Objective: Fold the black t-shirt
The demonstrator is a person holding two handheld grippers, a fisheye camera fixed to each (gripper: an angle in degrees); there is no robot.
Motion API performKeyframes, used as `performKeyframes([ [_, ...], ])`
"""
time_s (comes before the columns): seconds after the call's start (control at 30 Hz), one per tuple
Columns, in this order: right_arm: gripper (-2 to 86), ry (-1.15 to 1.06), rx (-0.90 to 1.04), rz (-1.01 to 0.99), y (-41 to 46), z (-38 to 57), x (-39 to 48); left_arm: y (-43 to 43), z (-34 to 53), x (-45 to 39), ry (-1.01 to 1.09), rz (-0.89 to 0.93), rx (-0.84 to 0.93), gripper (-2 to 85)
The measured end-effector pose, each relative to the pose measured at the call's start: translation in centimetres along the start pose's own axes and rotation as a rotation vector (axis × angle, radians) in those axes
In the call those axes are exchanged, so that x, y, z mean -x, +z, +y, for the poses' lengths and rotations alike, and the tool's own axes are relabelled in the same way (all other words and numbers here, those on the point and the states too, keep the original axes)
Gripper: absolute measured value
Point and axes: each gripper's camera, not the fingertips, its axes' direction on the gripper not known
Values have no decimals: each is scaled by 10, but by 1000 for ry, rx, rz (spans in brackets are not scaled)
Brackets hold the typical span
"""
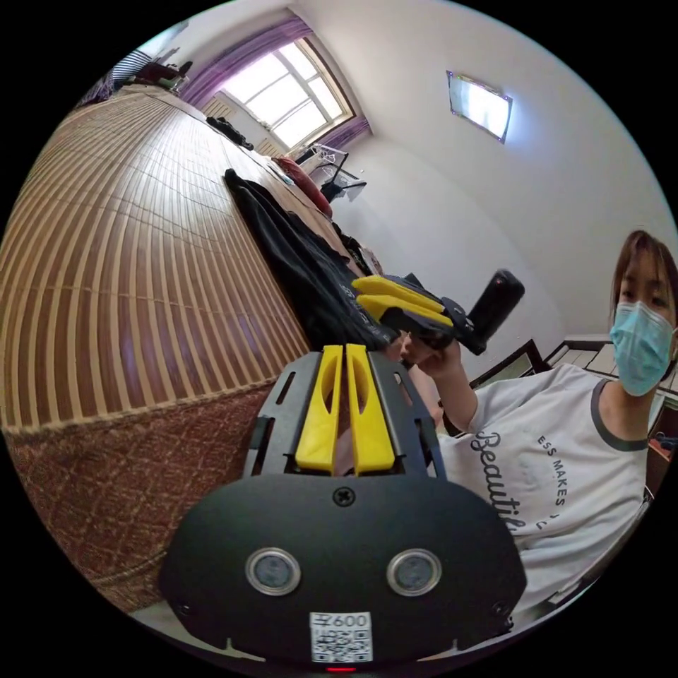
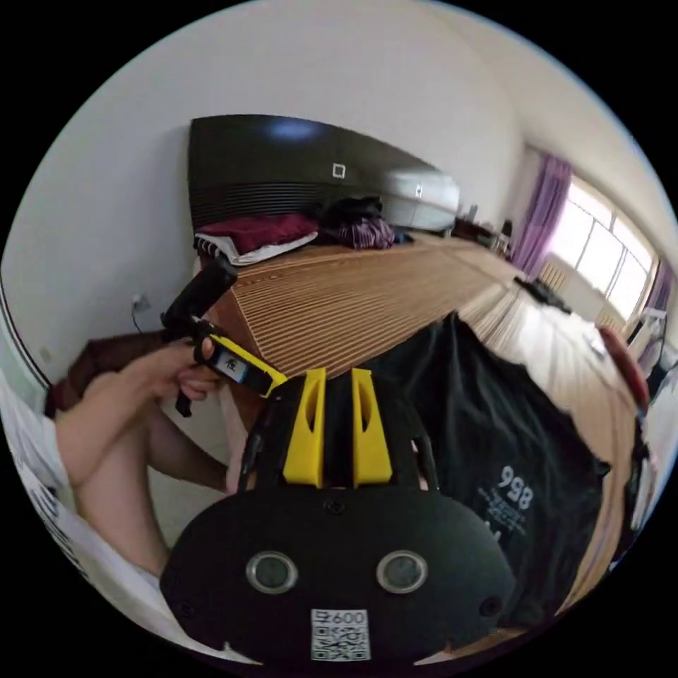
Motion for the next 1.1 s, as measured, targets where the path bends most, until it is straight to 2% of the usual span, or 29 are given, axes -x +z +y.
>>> performKeyframes([
  [0.03, 3, 15, 44, -50, 9, -19, 1, 7, -2, -1, -7, -4, 8, 11],
  [0.17, -7, 2, 216, 36, 51, -62, 31, 31, -8, -12, 5, -40, 49, 17],
  [0.23, -8, 16, 191, 44, 50, -74, 43, 32, -9, -18, 6, -32, 43, 22],
  [0.33, -8, 50, 140, 33, 40, -96, 55, 21, -10, -34, 9, -62, -115, 34],
  [0.4, -9, 95, 120, -4, 35, -110, 57, 33, -15, -42, -1, -155, -91, 45],
  [0.47, -9, 130, 118, -32, 32, -130, 62, 68, -23, -44, -28, -264, 24, 78],
  [0.57, -9, 168, 126, -41, 30, -155, 70, 102, -21, -44, -10, -155, 38, 109],
  [0.73, -8, 277, 118, -122, 26, -186, 71, 126, -5, -45, 17, -121, 52, 125],
  [0.87, -4, 385, 77, -190, 7, -216, 65, 139, 13, -58, 70, -153, 38, 151],
  [0.97, -4, 379, 112, -200, 7, -242, 75, 164, 20, -76, 157, -216, 111, 168],
  [1.1, -7, 355, 167, -193, 16, -271, 94, 193, 34, -108, 299, -319, 96, 177],
])
